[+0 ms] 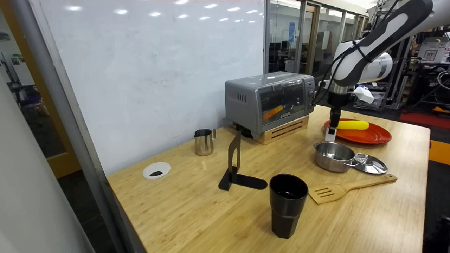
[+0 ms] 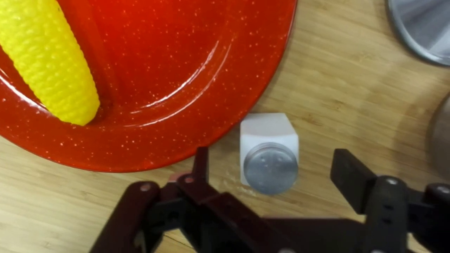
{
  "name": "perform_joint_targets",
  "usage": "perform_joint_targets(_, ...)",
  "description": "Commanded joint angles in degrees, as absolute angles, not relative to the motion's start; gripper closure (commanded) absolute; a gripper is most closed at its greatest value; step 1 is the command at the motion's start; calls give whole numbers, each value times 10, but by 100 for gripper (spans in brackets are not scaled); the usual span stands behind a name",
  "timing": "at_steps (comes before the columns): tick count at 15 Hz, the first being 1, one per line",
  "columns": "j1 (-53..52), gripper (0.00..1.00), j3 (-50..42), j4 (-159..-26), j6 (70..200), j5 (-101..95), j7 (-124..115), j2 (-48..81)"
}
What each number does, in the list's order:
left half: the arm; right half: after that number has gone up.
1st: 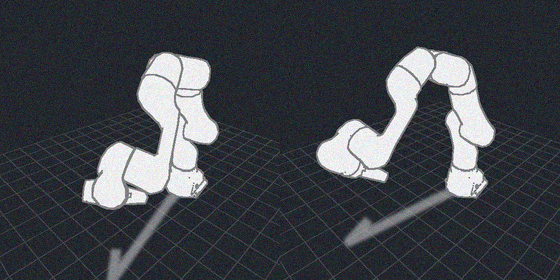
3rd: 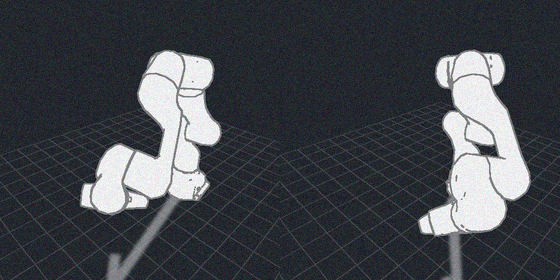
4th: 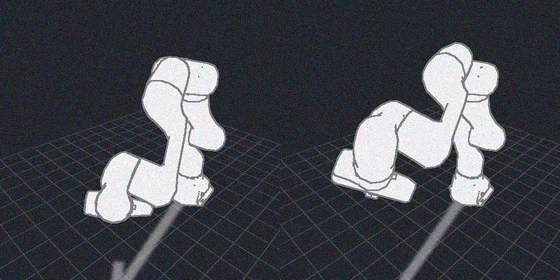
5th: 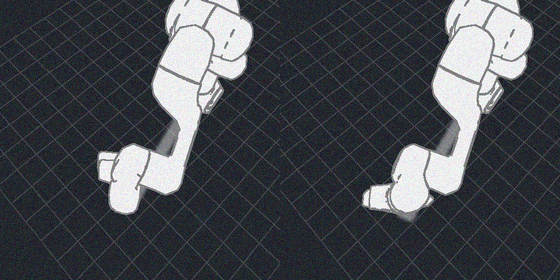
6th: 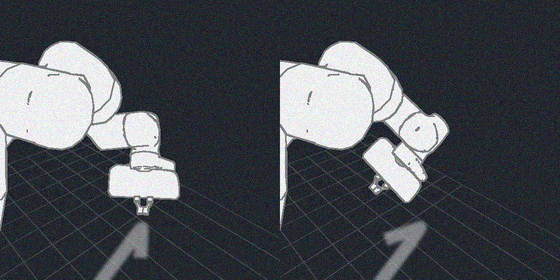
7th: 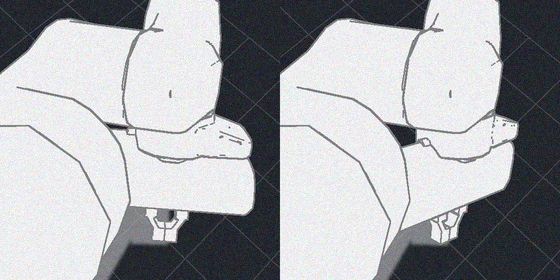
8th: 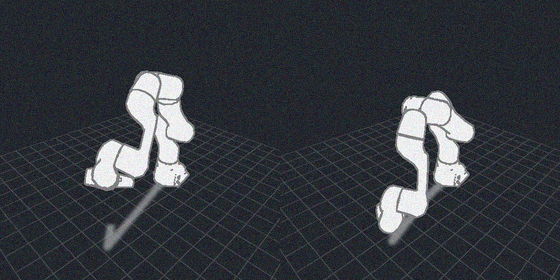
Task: Place the salt shaker in the pot then close the pot
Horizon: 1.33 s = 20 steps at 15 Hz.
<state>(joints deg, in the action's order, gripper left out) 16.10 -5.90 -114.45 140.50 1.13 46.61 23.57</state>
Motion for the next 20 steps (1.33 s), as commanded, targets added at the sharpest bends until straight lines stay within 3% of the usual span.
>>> perform_joint_targets(1,180,42,-45,-1143,1393,29,478,231)
perform_joint_targets(7,181,84,-48,-1133,1385,33,470,232)
perform_joint_targets(8,180,87,-49,-1133,1383,31,466,229)
perform_joint_targets(20,118,87,-55,-1159,1337,-70,368,146)
